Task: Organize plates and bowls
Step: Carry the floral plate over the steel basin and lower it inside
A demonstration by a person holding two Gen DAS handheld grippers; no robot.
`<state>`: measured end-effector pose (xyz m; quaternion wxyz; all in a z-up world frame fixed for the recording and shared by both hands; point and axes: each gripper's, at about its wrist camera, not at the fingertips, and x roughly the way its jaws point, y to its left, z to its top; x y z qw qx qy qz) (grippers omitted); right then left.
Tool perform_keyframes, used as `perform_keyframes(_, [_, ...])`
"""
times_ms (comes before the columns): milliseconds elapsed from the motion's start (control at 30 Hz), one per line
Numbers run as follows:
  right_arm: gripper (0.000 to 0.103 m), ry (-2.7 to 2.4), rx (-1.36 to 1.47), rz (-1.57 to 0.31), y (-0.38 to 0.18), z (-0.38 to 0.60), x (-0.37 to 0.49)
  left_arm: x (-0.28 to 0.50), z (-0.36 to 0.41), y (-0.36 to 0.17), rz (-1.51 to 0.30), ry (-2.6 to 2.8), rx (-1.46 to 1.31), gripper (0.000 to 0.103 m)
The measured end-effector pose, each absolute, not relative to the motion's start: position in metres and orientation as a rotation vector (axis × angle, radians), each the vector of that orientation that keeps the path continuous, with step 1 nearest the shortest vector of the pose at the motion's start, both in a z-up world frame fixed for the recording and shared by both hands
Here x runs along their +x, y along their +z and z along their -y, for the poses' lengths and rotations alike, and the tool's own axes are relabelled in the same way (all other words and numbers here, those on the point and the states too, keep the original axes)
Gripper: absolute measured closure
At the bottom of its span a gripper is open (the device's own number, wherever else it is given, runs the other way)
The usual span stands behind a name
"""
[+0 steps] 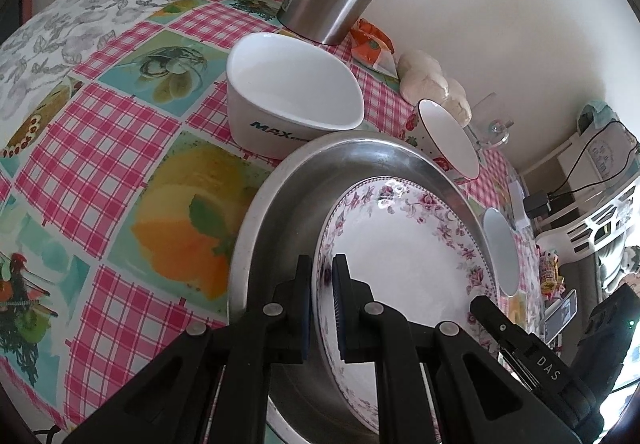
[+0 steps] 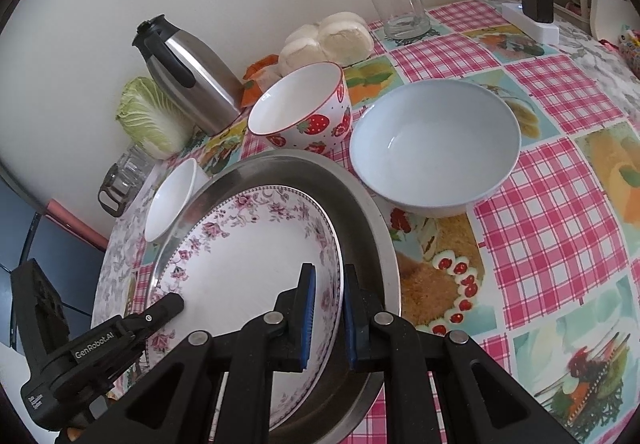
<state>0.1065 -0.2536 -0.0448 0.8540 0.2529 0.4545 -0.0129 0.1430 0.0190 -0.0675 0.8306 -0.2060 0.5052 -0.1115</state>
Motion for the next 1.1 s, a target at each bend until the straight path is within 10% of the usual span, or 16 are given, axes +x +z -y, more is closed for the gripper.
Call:
perform_keyframes(933, [0.086, -0.049, 0.388, -0.933, -0.023, 0.246, 0.104, 0.139, -0.021, -0.057, -1.035, -0.157, -0.382, 0.092])
perform_keyframes(1100, [0.08, -0.056, 0.368, -0.903, -0.009, 0.247, 0.1, 0.133, -0.019, -0.046, -1.007, -0.149, -0.362, 0.07])
